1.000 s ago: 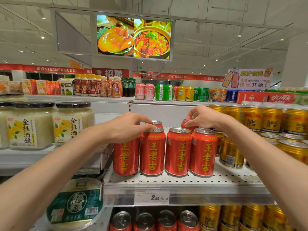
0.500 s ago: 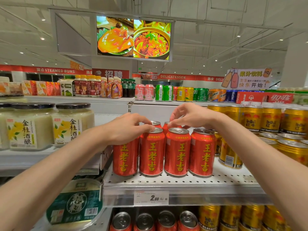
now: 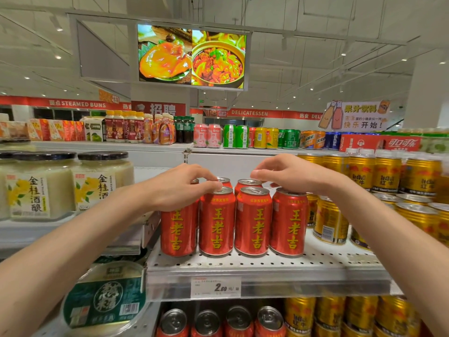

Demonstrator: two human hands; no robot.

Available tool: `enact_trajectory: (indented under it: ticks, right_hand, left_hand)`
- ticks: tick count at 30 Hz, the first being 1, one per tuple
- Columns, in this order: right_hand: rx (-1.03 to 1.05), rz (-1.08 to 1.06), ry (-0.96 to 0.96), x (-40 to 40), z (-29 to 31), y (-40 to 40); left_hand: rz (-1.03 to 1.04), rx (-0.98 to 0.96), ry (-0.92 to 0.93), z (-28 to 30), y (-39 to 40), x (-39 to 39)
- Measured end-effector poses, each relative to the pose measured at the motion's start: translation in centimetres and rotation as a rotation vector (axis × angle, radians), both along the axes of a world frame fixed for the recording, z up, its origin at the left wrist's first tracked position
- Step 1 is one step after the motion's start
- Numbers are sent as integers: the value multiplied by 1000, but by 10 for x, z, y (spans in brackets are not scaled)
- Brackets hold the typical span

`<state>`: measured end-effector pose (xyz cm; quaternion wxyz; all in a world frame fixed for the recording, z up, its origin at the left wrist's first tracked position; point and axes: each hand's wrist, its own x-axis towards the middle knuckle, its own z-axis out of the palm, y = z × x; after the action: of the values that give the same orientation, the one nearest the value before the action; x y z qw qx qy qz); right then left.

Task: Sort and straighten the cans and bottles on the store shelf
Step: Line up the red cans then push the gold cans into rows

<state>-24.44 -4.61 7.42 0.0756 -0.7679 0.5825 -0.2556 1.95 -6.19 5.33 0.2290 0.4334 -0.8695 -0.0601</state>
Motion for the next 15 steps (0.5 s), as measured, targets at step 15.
enact_trajectory:
  ticks: [15]
  right_hand:
    - [82, 9, 61, -22, -30, 42]
  left_hand:
    - [-44, -241, -202, -11, 11, 1]
